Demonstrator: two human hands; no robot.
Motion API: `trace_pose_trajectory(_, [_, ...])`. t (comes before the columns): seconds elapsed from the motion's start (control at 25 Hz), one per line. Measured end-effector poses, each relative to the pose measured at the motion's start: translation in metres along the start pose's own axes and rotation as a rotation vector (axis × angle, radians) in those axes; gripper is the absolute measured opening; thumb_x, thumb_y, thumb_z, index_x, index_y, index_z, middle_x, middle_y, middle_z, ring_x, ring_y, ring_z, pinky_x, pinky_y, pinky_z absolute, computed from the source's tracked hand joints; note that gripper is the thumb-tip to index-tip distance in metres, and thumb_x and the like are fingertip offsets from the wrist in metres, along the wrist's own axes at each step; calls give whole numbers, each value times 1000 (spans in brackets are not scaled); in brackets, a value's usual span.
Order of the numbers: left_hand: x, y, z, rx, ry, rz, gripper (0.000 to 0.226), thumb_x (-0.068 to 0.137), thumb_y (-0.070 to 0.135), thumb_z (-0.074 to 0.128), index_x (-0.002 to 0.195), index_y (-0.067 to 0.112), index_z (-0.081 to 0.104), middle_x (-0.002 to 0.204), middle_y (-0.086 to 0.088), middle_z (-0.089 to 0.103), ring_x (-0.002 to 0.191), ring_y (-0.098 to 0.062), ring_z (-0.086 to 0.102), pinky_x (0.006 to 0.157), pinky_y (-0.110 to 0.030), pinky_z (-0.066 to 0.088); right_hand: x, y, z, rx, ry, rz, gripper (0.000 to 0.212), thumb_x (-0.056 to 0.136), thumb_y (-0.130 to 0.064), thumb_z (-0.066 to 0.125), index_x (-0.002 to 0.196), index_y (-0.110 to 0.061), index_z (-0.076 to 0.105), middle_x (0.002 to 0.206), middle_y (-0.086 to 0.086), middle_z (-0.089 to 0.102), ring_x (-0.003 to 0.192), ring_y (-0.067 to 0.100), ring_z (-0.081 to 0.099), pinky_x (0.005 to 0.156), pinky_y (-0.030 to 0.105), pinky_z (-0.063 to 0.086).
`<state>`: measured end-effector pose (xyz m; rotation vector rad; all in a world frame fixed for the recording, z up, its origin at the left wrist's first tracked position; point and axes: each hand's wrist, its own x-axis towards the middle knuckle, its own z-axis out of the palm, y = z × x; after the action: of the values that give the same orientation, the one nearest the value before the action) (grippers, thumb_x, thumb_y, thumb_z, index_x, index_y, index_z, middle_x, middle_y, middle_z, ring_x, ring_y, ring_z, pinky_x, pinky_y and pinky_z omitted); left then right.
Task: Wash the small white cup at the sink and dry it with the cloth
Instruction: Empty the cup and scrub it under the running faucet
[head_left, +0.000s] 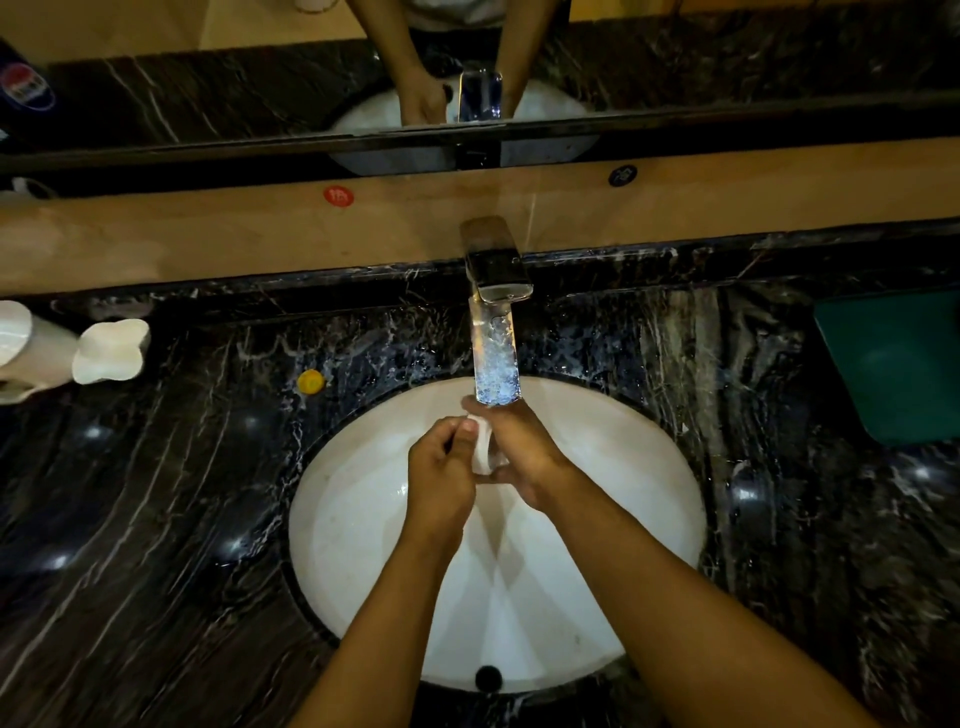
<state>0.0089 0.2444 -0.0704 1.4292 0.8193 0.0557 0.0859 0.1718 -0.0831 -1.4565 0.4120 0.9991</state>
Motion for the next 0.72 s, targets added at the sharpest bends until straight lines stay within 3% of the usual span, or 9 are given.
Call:
trace_pose_trajectory(0.12, [-1, -6, -2, -55, -45, 2, 23, 104, 16, 53, 101, 12, 76, 94, -10, 78, 88, -28, 72, 83, -46, 60, 3, -5, -5, 13, 84, 19, 16, 94, -30, 52, 94, -19, 62, 76, 8, 67, 65, 22, 62, 59, 35, 53])
trace_pose_trajectory(0.24, [-5, -11, -2, -64, -80, 41, 22, 103, 16, 55, 104, 14, 77, 102, -12, 77, 98, -37, 70, 91, -53, 56, 1, -7, -7, 190, 84, 40, 22, 94, -30, 51, 79, -18, 61, 59, 0, 64, 64, 21, 60, 61, 33, 48])
trace_pose_trajectory(0.32, [-4, -12, -2, -66, -61, 52, 22, 103, 17, 55, 106, 16, 77, 103, -10, 77, 100, -33, 71, 92, -50, 58, 3, -1, -5, 64, 18, -9, 22, 82, -40, 64, 93, -21, 64, 77, 1, 73, 77, 22, 69, 72, 40, 60])
trace_pose_trajectory(0.4, [-4, -10, -3, -65, -56, 39, 23, 103, 14, 55, 103, 18, 77, 100, -8, 78, 98, -29, 72, 91, -48, 59, -2, 3, 0, 8, 43, -35, 40, 73, -45, 69, 107, -24, 64, 91, 3, 74, 88, 27, 71, 81, 48, 61])
trace_pose_trajectory(0.48, [-5, -10, -3, -49, -85, 43, 23, 103, 14, 54, 103, 15, 77, 101, -11, 77, 98, -35, 71, 92, -53, 58, -2, 0, 1, 141, 105, -32, 21, 83, -38, 58, 88, -18, 63, 68, 0, 66, 75, 27, 62, 71, 41, 54])
trace_pose_trajectory(0.56, [-8, -10, -5, -35, -117, 60, 22, 103, 17, 55, 107, 13, 76, 104, -12, 77, 100, -37, 70, 93, -54, 57, -2, -5, -3, 300, 142, 27, 25, 94, -28, 48, 74, -16, 55, 48, -5, 54, 61, 20, 51, 62, 34, 43])
trace_pose_trajectory(0.64, [-9, -7, -9, -59, -143, 37, 22, 102, 19, 56, 107, 15, 77, 105, -10, 77, 101, -34, 70, 93, -50, 56, -5, -9, -5, 258, 144, -23, 28, 97, -27, 47, 71, -19, 55, 48, -7, 54, 58, 17, 50, 57, 31, 40])
trace_pose_trajectory(0.72, [-8, -4, -11, -45, -188, -3, 19, 102, 22, 57, 106, 15, 75, 103, -10, 77, 101, -33, 70, 95, -50, 55, -6, -11, -6, 69, 157, -148, 24, 95, -24, 49, 74, -22, 59, 60, -6, 61, 62, 16, 54, 55, 27, 40])
